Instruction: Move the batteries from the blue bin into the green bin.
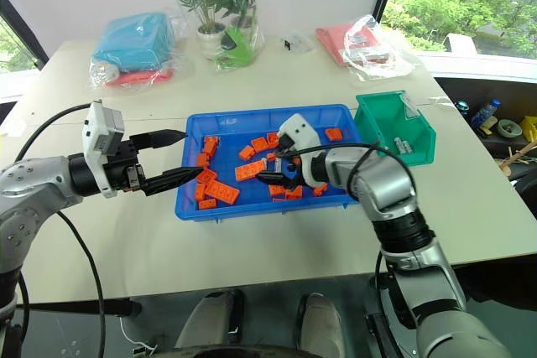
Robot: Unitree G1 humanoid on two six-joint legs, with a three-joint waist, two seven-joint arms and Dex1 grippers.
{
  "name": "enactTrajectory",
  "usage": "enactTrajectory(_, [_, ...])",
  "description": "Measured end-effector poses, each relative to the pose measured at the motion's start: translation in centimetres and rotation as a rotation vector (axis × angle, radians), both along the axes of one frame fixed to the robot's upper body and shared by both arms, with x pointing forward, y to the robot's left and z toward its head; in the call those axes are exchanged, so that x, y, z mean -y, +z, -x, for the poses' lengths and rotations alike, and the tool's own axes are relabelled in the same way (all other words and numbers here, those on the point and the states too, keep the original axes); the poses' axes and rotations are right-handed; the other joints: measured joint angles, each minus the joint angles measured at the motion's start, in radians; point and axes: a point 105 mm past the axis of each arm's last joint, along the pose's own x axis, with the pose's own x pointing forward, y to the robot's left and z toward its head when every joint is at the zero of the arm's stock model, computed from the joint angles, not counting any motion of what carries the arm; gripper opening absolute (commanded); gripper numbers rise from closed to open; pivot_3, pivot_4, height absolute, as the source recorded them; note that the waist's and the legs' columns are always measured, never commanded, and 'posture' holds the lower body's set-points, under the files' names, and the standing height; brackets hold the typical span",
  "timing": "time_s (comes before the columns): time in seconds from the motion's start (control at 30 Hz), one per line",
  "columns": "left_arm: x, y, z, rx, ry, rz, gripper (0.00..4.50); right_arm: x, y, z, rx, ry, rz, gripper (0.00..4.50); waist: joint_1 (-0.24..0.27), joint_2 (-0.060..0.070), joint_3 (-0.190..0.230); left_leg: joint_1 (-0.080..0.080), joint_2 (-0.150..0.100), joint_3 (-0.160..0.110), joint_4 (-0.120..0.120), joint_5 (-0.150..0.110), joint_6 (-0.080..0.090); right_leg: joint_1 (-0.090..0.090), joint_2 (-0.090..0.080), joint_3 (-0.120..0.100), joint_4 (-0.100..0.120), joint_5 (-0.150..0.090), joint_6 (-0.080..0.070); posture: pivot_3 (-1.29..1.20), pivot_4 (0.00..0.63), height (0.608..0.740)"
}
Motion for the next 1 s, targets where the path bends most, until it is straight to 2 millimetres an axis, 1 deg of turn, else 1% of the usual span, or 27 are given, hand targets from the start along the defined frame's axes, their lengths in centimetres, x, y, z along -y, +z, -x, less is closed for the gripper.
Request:
enactTrajectory(0.07, [-0.1,0.0,0.0,-0.001,0.005,-0.003,4.50,-0.2,-0.8,-0.1,-0.006,0.004,0.021,4.24,0.000,0.000,0.000,0.000,0.000,0.000,0.000,0.000,0.000,0.000,0.000,0.000,0.000,0.000,0.000,0.00,0.150,0.668])
enactTrajectory(0.27, [-0.3,0.8,0.1,0.022,0.019,-0.004,4.50,-0.5,-1.0,-1.2,0.027,-0.004,0.024,4.24,0.000,0.000,0.000,0.000,0.000,0.000,0.000,0.000,0.000,0.000,0.000,0.000,0.000,0.000,0.000,0.00,0.150,0.668])
enactTrajectory(0.57, [-0.5,1.0,0.1,0.024,0.027,-0.014,4.50,-1.4,-1.9,-1.8,0.128,0.057,0.104,4.24,0.000,-0.001,0.000,0.001,0.000,0.000,0.000,0.000,0.000,0.000,0.001,0.000,0.000,0.000,0.000,0.00,0.150,0.668])
enactTrajectory(0.6, [-0.5,1.0,0.1,0.025,0.026,-0.015,4.50,-1.4,-2.0,-1.8,0.140,0.066,0.116,4.01,0.000,-0.001,-0.001,0.001,0.000,0.000,0.000,0.000,-0.001,0.000,0.001,0.000,0.000,0.000,0.000,0.00,0.150,0.668])
enactTrajectory(0.67, [-0.5,1.0,0.1,0.025,0.025,-0.017,4.50,-1.5,-2.1,-1.9,0.161,0.078,0.131,3.38,0.000,-0.001,-0.001,0.001,0.000,0.000,0.000,-0.001,-0.001,0.000,0.001,0.000,0.000,0.000,0.000,0.00,0.150,0.668])
enactTrajectory(0.73, [-0.5,1.1,0.1,0.027,0.025,-0.019,4.50,-1.5,-2.1,-2.0,0.180,0.090,0.144,2.39,0.000,-0.001,-0.001,0.001,0.000,0.000,0.000,-0.001,-0.001,0.000,0.001,0.000,0.000,0.000,0.000,0.00,0.150,0.668])
enactTrajectory(0.87, [-0.5,1.3,0.1,0.036,0.023,-0.018,4.50,-1.5,-2.0,-2.2,0.212,0.105,0.171,0.24,0.000,-0.001,-0.001,0.001,0.000,0.000,0.000,-0.001,-0.001,0.000,0.001,0.000,0.001,0.000,0.000,0.00,0.150,0.668])
enactTrajectory(0.9, [-0.5,1.3,0.1,0.037,0.023,-0.018,4.50,-1.4,-2.0,-2.3,0.214,0.106,0.174,0.09,0.000,-0.001,-0.001,0.001,0.000,0.000,0.000,0.000,-0.001,0.000,0.001,0.000,0.001,0.000,0.000,0.00,0.150,0.668])
enactTrajectory(1.0, [-0.5,1.3,0.1,0.041,0.023,-0.018,4.50,-1.4,-2.0,-2.4,0.218,0.108,0.175,0.10,0.000,-0.001,-0.001,0.001,0.000,0.000,0.000,0.000,-0.001,0.000,0.001,0.000,0.001,0.000,0.000,0.00,0.150,0.668])
